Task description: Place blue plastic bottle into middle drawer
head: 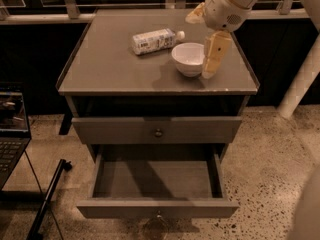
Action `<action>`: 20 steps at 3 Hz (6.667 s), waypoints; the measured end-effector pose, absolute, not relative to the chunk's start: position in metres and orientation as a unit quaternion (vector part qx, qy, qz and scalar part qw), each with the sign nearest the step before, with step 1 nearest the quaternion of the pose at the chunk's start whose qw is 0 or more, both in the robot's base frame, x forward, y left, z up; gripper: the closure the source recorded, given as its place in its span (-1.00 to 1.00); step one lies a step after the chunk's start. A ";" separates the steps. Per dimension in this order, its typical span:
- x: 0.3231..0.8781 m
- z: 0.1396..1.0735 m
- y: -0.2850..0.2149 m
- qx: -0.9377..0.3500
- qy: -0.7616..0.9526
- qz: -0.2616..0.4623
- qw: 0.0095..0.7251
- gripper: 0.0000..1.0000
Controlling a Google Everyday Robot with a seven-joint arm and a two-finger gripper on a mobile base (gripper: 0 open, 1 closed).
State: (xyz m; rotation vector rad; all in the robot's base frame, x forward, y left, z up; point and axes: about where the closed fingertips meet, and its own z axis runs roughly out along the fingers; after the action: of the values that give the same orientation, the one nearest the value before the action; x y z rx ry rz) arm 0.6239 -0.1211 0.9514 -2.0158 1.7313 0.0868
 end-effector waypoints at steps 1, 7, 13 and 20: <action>0.664 0.953 -0.084 -0.752 0.608 0.028 0.252 -1.00; 0.779 0.938 -0.029 -0.762 0.567 -0.015 0.313 -1.00; 0.796 0.868 0.034 -0.795 0.544 0.035 0.267 -1.00; 0.820 0.833 0.013 -0.786 0.581 -0.022 0.211 -1.00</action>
Offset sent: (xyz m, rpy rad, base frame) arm 0.1232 0.1245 0.0357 -0.0065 -0.1232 0.1247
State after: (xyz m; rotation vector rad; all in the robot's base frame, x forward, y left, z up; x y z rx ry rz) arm 0.8202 0.0134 0.8332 -2.1833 1.6144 -0.0625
